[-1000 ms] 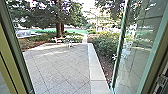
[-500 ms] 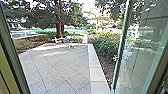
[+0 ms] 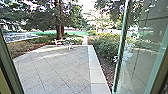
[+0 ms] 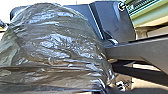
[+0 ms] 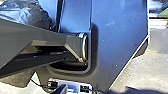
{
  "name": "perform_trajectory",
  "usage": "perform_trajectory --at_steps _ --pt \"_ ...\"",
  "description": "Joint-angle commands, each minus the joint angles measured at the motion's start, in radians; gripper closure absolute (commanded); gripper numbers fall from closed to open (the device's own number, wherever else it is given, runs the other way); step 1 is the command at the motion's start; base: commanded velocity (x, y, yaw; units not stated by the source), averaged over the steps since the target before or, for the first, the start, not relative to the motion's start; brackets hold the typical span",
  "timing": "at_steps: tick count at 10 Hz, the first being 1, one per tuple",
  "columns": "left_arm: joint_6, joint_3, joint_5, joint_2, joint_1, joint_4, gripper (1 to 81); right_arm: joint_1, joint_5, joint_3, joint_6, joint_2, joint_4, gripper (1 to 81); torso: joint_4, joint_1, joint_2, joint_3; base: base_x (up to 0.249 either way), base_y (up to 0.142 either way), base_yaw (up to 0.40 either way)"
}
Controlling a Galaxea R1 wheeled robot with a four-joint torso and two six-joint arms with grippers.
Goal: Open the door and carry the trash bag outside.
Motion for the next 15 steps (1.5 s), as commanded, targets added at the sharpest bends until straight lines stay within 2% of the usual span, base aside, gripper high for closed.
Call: perform_trajectory --at_steps 1,15 --pt "0.009 0.007 0.053 0.003 -0.048 0.005 81.1 0.049 -0.052 0.002 -0.001 0.007 0.006 1.0 0.000 0.000 0.000 0.000 0.083 0.000 0.000" --pt "0.009 0.007 0.053 0.004 -0.048 0.005 81.1 0.049 -0.052 0.003 -0.001 0.007 0.006 1.0 0.000 -0.001 0.000 0.000 0.110 0.000 0.000"
